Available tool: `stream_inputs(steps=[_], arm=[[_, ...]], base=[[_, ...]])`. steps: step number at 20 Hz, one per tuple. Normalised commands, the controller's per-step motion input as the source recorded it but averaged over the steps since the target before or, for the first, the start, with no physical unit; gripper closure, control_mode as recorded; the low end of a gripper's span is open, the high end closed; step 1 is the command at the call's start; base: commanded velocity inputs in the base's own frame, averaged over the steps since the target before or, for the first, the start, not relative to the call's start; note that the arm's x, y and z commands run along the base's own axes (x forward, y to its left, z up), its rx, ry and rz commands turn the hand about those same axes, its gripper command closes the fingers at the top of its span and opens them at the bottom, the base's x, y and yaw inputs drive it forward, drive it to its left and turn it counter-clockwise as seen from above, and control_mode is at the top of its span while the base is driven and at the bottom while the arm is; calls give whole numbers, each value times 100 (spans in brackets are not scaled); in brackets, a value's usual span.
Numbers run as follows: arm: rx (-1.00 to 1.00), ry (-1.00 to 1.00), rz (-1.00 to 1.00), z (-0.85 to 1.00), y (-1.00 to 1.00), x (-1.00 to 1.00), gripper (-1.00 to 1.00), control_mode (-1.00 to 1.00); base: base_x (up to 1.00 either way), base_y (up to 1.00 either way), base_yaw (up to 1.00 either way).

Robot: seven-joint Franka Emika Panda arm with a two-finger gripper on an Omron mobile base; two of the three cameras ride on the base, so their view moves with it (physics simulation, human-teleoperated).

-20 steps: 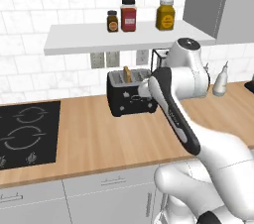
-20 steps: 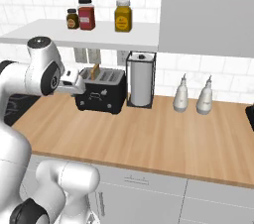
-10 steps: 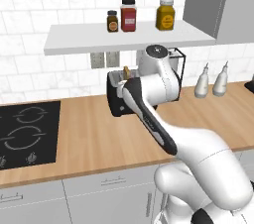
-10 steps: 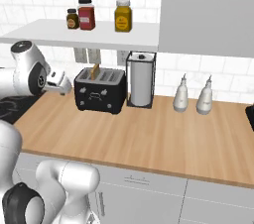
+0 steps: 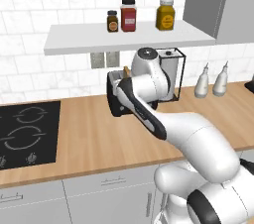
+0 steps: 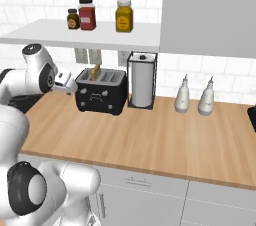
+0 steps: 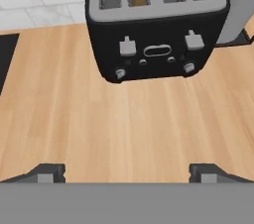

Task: Start the toaster. Once the lever pops up, take the bread to the plate on the dining counter.

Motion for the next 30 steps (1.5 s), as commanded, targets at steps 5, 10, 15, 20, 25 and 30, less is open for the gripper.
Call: stream_inputs(steps=[5,10,15,20,25,30], arm=[[3,0,0,-29,-37,54,-100,-100],[0,0,0,-33,-12,47,-100,-100],[0,0,0,-30,0,36,-100,-100],[0,-6,0,-17,0,14,-100,-100],[0,-9,0,-16,0,9,-100,-100],[0,-6,0,-6,0,26,-100,-100]], base=[[0,0,0],[0,0,0],[0,0,0],[0,0,0],[0,0,0],[0,0,0]])
